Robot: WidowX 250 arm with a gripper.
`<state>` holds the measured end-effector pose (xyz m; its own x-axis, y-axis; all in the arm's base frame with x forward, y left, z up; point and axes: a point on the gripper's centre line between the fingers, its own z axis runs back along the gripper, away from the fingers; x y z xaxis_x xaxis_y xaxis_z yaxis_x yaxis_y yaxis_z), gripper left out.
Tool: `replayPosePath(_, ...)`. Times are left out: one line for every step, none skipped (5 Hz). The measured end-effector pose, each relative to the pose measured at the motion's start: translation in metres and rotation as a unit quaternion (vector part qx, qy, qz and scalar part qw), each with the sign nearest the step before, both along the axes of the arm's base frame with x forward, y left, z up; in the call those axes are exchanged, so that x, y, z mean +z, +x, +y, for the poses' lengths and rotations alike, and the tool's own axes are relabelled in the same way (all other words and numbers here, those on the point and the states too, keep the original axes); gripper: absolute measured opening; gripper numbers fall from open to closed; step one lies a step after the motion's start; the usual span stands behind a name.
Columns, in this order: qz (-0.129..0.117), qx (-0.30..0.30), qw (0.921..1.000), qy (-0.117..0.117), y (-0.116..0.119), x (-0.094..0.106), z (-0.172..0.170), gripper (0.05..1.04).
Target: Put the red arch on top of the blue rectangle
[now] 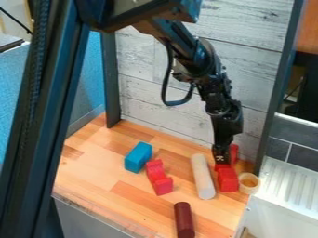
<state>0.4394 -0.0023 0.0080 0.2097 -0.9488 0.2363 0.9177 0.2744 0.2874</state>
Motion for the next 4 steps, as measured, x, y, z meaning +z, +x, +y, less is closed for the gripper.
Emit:
replayPosePath(0.005,-0.014,0.9998,0.017,0.003,-0.007,-0.003,1.001)
replayPosePath(0.013,-0.027,0.999,0.034,0.003,-0.018,-0.005,1.001)
replayPosePath(0.005,-0.038,0.998,0.051,0.006,-0.02,-0.007,1.001)
replayPosePath(0.006,-0.043,0.997,0.064,0.009,-0.022,-0.004,0.942)
